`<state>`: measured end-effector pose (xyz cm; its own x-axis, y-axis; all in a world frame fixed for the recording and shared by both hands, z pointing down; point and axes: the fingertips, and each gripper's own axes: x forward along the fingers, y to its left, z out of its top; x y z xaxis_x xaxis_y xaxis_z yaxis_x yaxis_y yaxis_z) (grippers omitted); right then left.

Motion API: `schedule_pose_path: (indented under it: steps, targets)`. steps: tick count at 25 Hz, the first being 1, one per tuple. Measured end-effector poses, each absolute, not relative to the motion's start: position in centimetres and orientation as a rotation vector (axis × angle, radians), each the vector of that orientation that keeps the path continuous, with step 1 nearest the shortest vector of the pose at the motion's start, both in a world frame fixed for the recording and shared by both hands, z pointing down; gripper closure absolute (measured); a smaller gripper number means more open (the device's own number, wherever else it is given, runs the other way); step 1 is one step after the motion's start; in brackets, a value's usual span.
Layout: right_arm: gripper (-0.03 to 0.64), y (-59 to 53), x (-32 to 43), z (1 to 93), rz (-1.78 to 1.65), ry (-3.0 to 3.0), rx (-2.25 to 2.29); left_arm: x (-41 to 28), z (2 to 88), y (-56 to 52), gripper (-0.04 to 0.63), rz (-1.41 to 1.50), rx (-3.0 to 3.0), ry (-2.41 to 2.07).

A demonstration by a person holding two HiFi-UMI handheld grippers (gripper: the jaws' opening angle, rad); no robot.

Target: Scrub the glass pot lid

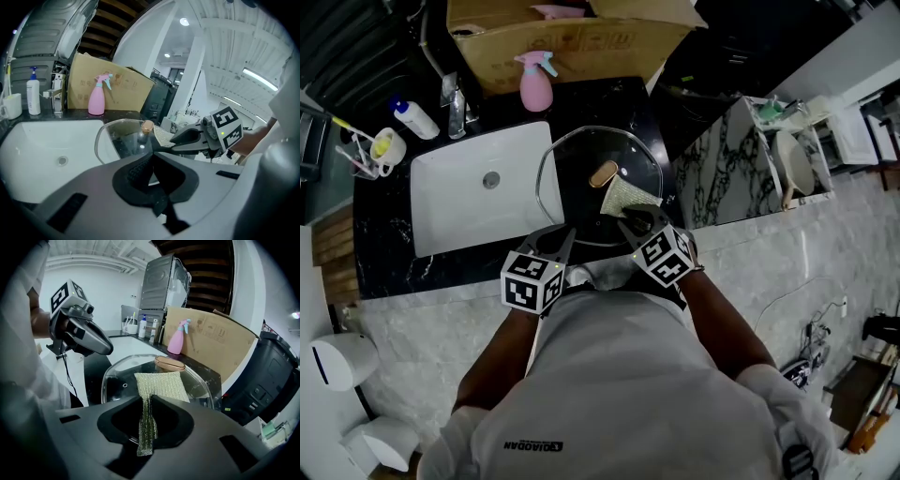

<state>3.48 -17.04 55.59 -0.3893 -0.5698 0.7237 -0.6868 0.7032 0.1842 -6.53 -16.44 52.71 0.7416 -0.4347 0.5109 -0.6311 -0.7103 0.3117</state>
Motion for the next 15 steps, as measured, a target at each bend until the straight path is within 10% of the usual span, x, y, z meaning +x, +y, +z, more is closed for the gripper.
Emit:
schedule_pose_path:
  steps: [15]
  targets:
    - [0.526,-10.8,0.5,56.8,0.047,-2.189,0.629,-6.4,52.1,-12.7,0.58,0.515,2.421,-0.969]
